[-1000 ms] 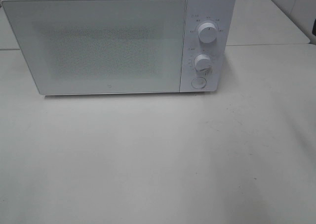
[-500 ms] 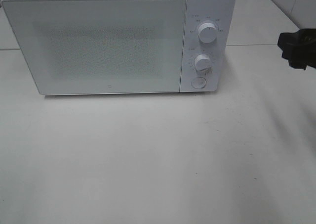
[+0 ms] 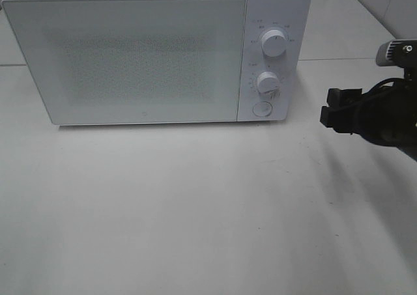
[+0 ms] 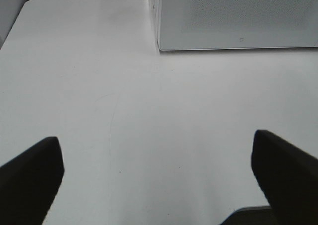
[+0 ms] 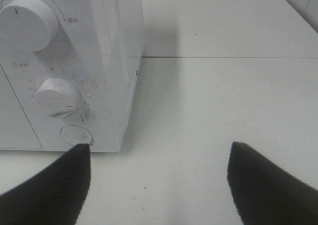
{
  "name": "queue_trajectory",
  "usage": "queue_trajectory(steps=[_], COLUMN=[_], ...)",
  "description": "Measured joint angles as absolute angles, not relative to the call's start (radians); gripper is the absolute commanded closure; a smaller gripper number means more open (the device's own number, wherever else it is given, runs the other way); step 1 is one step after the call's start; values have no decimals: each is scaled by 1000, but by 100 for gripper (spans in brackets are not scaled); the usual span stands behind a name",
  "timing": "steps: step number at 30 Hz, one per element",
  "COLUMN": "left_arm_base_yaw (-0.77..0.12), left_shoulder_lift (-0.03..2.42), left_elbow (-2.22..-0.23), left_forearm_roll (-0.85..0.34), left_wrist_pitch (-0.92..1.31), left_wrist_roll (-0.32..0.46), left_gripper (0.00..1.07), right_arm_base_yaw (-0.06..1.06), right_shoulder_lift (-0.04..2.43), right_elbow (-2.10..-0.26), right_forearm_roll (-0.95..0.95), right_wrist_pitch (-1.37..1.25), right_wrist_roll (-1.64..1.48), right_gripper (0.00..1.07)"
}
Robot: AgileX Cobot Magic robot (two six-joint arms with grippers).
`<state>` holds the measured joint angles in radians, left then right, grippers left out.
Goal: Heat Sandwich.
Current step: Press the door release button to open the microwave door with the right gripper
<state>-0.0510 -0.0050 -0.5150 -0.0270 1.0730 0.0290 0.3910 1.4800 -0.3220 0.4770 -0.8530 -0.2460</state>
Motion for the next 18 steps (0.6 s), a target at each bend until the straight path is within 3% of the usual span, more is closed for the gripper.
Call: queue_trajectory(steps=[18], left_arm_base_yaw=[-51], left_shoulder_lift=[-5], left_elbow=[-515], left_forearm_roll=[-27], left_wrist_pitch=[1073], left_wrist_roll=[29], left_gripper=[10], right_arm_base_yaw=[747], right_shoulder_lift=[1635], right_elbow=[-328], right_forearm_roll=[867], right_wrist_pitch=[-1026], right_wrist_roll=[-270], right_gripper=[33])
